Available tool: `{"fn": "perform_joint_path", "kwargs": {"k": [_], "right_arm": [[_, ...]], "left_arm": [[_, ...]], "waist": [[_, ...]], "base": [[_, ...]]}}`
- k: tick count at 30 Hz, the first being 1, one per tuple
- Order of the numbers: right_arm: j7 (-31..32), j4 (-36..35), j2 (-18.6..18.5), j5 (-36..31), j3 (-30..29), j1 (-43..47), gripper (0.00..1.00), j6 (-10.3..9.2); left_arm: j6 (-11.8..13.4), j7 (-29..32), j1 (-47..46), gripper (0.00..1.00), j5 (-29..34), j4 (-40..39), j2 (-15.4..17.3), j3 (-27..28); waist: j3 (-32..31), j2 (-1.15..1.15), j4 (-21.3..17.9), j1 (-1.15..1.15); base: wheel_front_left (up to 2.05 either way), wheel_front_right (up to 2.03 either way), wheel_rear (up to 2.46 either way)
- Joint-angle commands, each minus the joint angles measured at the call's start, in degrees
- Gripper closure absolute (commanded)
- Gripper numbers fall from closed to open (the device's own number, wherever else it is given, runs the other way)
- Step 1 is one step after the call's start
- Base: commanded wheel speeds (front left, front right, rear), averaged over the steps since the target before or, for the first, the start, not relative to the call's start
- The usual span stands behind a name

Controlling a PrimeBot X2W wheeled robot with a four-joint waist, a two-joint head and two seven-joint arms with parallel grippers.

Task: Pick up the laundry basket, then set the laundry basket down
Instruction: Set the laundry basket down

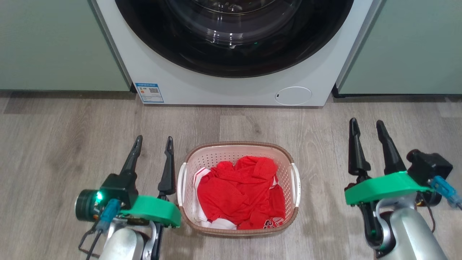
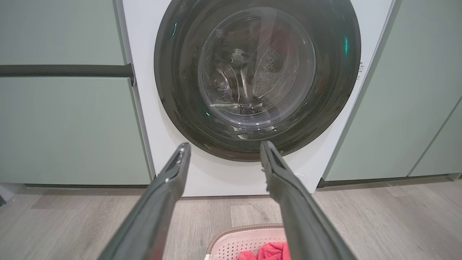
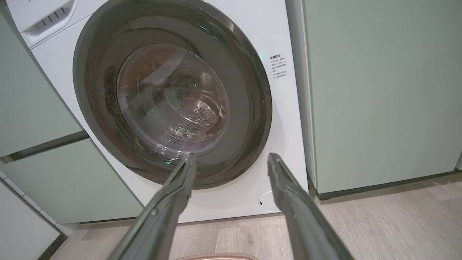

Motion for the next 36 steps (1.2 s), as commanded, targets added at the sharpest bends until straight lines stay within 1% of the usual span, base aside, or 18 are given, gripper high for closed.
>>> {"fn": "perform_joint_path", "kwargs": {"k": [1, 8, 31, 36], "right_arm": [[-0.28, -1.93, 0.29, 0.2, 1.35, -0.2, 0.0, 0.41], [-0.28, -1.38, 0.29, 0.12, 1.61, -0.22, 0.0, 0.41], [-0.28, -0.71, 0.29, -0.07, 1.52, -0.37, 0.0, 0.41], [-0.28, -0.6, 0.29, -0.12, 1.48, -0.34, 0.0, 0.41]], "left_arm": [[-0.66, -0.29, -1.25, 0.0, -0.02, -1.48, -0.25, 2.47], [-1.81, -0.29, -0.92, 0.0, -0.05, -0.94, -0.41, 3.25], [-2.22, -0.29, -0.88, 0.0, -2.63, 0.44, -0.44, 2.57], [-2.45, -0.29, -1.02, 0.0, -2.17, -0.05, -0.44, 2.5]], "waist": [[-0.06, 0.0, -0.03, 0.01], [0.01, 0.0, -0.29, 0.01], [-0.14, 0.0, -0.43, 0.01], [-0.13, 0.0, -0.47, 0.01]], "base": [[0.0, 0.0, 0.0], [0.0, 0.0, 0.0], [0.0, 0.0, 0.0], [0.0, 0.0, 0.0]]}}
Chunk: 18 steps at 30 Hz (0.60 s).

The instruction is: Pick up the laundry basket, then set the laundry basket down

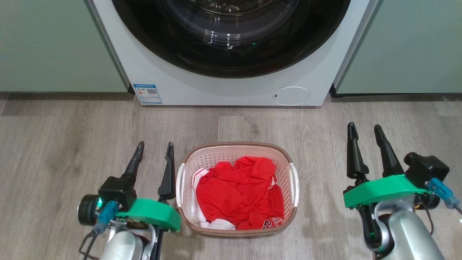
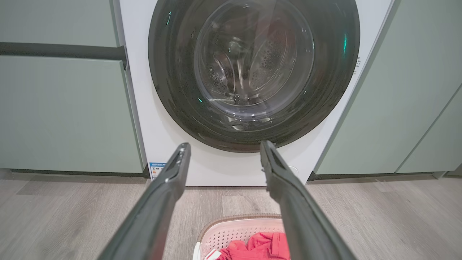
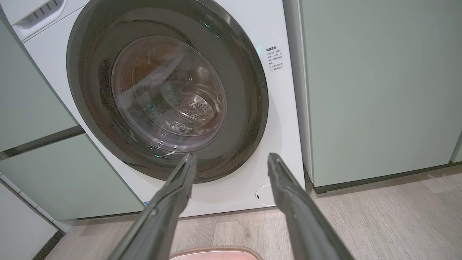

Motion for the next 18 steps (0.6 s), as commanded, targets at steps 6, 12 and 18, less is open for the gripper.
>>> {"fn": "perform_joint_path", "kwargs": {"k": [6, 12, 18], "right_arm": [[-0.28, -1.51, 0.24, 0.03, 1.23, -1.16, 0.0, 0.41], [0.02, 2.61, 0.09, 0.11, 0.2, 0.52, 1.0, 0.0], [0.69, 3.22, -0.08, 3.26, 0.0, 0.96, 1.0, 0.02]], "left_arm": [[-0.3, -0.29, -1.4, 0.0, 0.31, -2.73, -0.21, 1.79], [-0.3, 0.02, 0.74, 1.0, -0.21, 1.53, 0.02, -0.27], [-0.56, 0.62, 1.14, 1.0, -3.89, 1.98, 0.25, 0.34]], "waist": [[0.15, 0.0, -0.11, 0.0], [0.35, 0.0, -0.09, 0.0], [0.13, 0.0, -0.27, 0.0]], "base": [[0.0, 0.0, 0.0], [0.0, 0.0, 0.0], [0.0, 0.0, 0.0]]}}
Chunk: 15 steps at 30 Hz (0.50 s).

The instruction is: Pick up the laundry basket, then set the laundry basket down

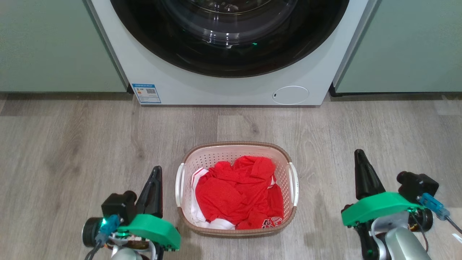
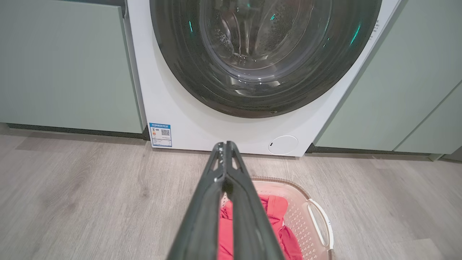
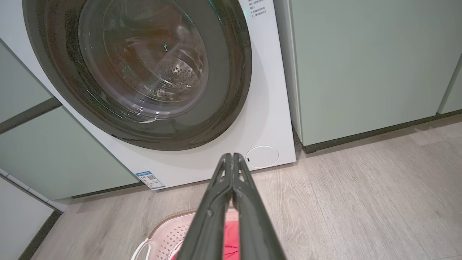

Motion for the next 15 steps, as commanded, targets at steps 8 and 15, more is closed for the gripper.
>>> {"fn": "perform_joint_path", "kwargs": {"k": [8, 15], "right_arm": [[1.18, -1.58, -0.56, 5.58, -0.71, -2.13, 1.0, 0.04], [2.0, -1.41, -0.73, 9.05, -1.06, -2.17, 1.0, 0.06]], "left_arm": [[-0.88, 1.09, -2.62, 1.0, -6.41, -1.48, 0.42, 1.56], [-1.37, 1.86, -2.9, 1.0, -10.47, -1.11, 0.63, 2.32]], "waist": [[-0.37, 0.0, -0.26, 0.0], [-0.63, 0.0, -0.45, 0.0]], "base": [[0.0, 0.0, 0.0], [0.0, 0.0, 0.0]]}}
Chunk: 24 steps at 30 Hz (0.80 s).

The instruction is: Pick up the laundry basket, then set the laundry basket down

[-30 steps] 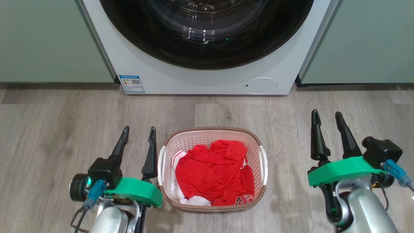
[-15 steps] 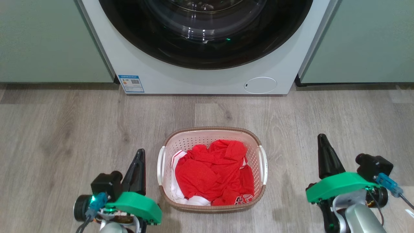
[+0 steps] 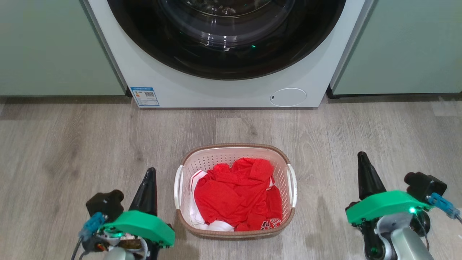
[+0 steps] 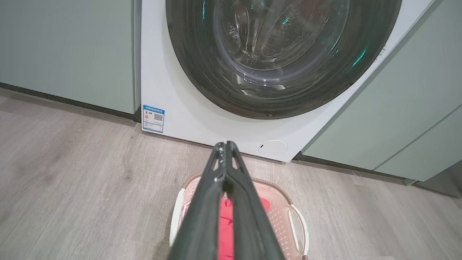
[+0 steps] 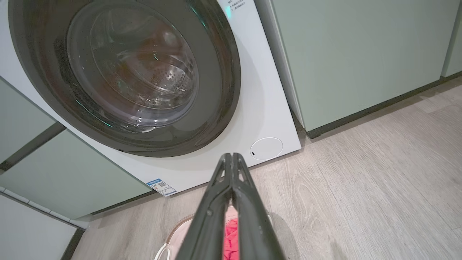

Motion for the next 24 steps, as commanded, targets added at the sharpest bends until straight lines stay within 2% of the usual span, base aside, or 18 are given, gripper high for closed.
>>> {"fn": "perform_joint_path", "kwargs": {"k": [1, 24], "right_arm": [[0.2, -1.58, -0.73, 1.03, -0.38, -2.15, 1.0, 0.07], [3.59, -1.02, -1.15, 14.01, -2.01, -2.21, 1.0, 0.14]], "left_arm": [[-0.38, 0.11, -2.75, 1.0, -1.13, -1.58, 0.52, 0.92], [-2.11, 3.31, -3.56, 1.0, -16.33, -0.76, 1.1, 4.18]], "waist": [[-0.02, 0.0, -0.02, 0.0], [-0.98, 0.0, -0.73, 0.0]], "base": [[0.0, 0.0, 0.0], [0.0, 0.0, 0.0]]}}
